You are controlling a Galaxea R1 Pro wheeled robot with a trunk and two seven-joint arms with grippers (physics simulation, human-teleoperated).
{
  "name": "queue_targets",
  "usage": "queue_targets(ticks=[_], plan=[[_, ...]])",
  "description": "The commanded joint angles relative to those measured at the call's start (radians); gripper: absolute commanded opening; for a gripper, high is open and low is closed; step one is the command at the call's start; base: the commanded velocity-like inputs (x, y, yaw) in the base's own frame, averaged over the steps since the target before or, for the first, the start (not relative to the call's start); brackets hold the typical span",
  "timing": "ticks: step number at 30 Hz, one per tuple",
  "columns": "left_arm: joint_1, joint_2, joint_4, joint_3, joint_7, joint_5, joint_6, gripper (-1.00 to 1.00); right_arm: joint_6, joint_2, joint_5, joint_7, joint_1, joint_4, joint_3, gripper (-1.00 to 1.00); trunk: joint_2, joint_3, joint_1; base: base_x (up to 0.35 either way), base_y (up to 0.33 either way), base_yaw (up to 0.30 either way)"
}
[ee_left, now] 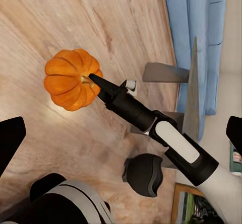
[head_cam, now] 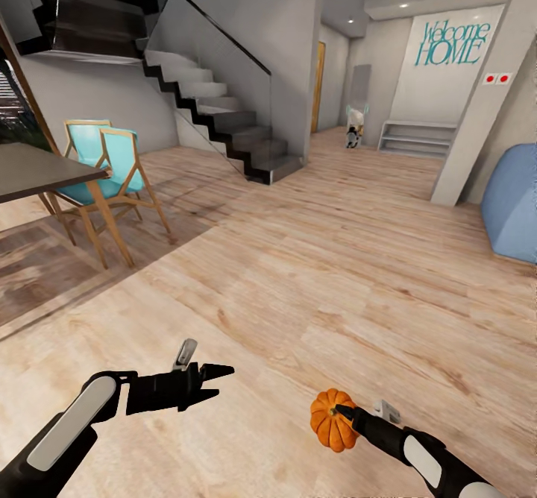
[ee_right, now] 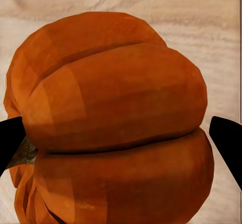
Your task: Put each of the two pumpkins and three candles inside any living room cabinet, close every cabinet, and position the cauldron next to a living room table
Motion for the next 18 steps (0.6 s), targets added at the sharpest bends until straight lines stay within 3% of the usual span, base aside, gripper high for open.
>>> queue_targets(ticks=[1, 18], plan=[[-0.001, 0.001, 0.0, -0.001, 0.0, 0.002, 0.001, 1.0, 0.004, -0.001, -0.008, -0.003, -0.001, -0.001, 0.004, -1.0, 0.0, -0.002, 0.0, 0.0, 0.0, -0.078], [-0.001, 0.001, 0.0, -0.001, 0.0, 0.002, 0.001, 1.0, 0.005, -0.001, -0.008, -0.003, -0.001, -0.001, 0.004, -1.0, 0.006, -0.025, -0.004, 0.0, 0.0, -0.078]])
